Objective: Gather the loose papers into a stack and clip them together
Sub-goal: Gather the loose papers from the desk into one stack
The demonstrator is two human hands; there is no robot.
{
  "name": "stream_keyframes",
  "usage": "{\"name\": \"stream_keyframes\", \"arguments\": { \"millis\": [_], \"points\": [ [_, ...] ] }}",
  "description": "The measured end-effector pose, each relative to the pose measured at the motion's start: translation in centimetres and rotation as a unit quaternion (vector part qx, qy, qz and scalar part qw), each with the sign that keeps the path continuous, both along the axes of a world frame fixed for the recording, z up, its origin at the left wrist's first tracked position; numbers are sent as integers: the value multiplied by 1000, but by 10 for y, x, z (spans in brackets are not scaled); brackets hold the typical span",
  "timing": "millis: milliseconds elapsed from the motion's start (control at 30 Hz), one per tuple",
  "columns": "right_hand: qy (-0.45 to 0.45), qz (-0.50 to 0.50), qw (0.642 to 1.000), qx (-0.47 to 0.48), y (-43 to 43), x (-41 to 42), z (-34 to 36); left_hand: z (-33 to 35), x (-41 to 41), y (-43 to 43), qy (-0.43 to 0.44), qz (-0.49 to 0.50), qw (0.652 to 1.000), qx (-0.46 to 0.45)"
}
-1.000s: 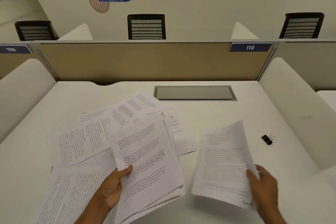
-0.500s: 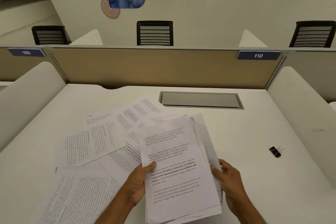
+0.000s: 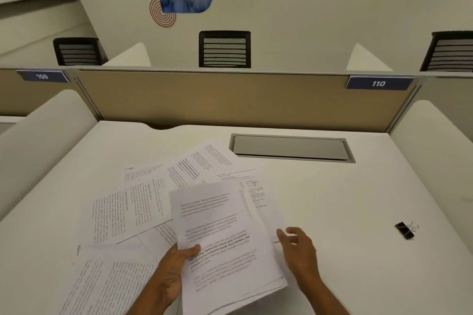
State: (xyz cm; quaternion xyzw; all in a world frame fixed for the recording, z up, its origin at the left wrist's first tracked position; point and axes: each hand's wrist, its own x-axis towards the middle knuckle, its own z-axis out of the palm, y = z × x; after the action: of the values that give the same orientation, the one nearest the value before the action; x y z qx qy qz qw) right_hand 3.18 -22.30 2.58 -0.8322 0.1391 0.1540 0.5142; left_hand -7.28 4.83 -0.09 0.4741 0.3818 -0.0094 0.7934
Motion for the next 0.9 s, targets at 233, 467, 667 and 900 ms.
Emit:
{"name": "stream_keyframes", "arguments": {
  "millis": [233,467,667,900],
  "points": [
    [30,146,921,-359,37,34,-7,-20,-6,46,39,88,995,36],
    [42,159,906,-390,58,39,-10,-23,-11,52,55,90,994,28],
    [13,147,924,-354,60,40,-13,-12,-8,48,37,82,996,1],
    [44,-128,984,116,34,44,-9,11,-12,43,6,101,991,-90]
  ]
}}
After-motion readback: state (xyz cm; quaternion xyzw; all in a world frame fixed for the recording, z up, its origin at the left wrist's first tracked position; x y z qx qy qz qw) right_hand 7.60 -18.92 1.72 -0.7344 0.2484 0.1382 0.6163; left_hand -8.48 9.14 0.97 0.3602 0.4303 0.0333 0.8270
